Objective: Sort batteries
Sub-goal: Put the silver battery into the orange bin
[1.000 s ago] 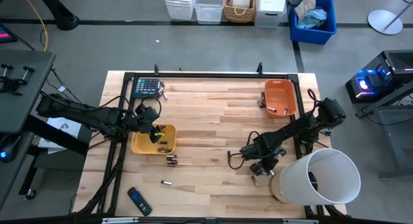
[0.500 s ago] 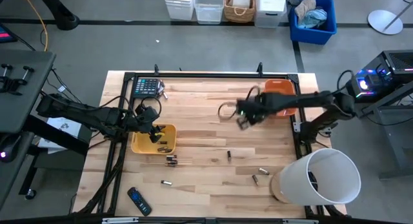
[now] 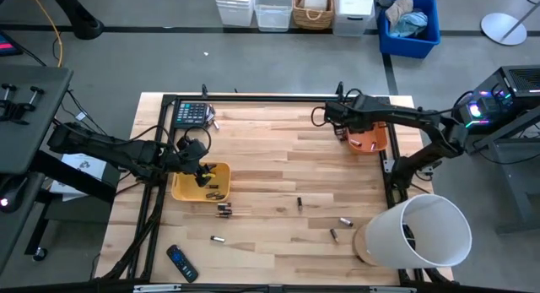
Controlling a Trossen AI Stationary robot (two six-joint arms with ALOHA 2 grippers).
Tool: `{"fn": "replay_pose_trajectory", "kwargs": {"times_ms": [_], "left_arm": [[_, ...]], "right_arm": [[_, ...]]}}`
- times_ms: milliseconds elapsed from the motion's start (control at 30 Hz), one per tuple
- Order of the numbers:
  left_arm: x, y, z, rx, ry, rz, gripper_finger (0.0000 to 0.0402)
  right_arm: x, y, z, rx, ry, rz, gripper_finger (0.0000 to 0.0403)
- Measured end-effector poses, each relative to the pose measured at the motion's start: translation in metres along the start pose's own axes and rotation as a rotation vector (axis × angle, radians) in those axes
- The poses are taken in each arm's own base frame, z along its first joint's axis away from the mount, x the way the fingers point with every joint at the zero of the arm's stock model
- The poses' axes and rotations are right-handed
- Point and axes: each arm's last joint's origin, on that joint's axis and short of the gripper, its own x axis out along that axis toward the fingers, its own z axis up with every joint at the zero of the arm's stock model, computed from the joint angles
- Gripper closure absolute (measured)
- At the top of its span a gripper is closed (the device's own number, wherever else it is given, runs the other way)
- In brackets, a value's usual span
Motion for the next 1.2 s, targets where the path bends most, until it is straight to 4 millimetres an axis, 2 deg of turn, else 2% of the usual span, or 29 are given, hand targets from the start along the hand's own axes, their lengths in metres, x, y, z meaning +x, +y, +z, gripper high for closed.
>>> {"fn": "replay_pose_trajectory", "kwargs": {"times_ms": [200,333,400,600,733,800,867,967,1067,1200], "left_arm": [[0.000,0.000,0.000,0.008,0.004,0.002,0.0131],[0.000,0.000,0.000,0.020,0.003,0.003,0.0131],[0.000,0.000,0.000,0.040,0.003,0.003,0.0131],[0.000,0.000,0.000,0.054,0.002,0.002,0.0131],[0.000,0.000,0.000,0.053,0.006,-0.004,0.0131],[0.000,0.000,0.000,0.051,0.012,-0.016,0.0131],[0.000,0.000,-0.001,0.052,0.014,-0.020,0.0131],[0.000,0.000,-0.001,0.054,0.015,-0.020,0.0131],[0.000,0.000,-0.001,0.054,0.015,-0.020,0.0131],[0.000,0.000,-0.001,0.054,0.016,-0.020,0.0131]], "right_arm": [[0.013,-0.001,-0.007,-0.015,0.094,0.009,0.0272],[0.010,0.001,-0.008,-0.028,0.099,0.042,0.0243],[-0.001,0.007,-0.005,-0.034,0.046,0.158,0.0235],[-0.042,0.044,0.015,0.005,-0.184,0.714,0.0233],[-0.050,0.065,0.019,-0.044,-0.171,0.946,0.0232],[-0.049,0.070,0.010,-0.153,-0.062,1.004,0.0232],[-0.049,0.072,-0.009,-0.300,0.064,1.002,0.0232],[-0.050,0.067,-0.048,-0.516,0.224,0.878,0.0232],[-0.053,0.054,-0.090,-0.724,0.342,0.692,0.0232],[-0.037,0.045,-0.140,-0.835,0.476,0.573,0.0231]]}}
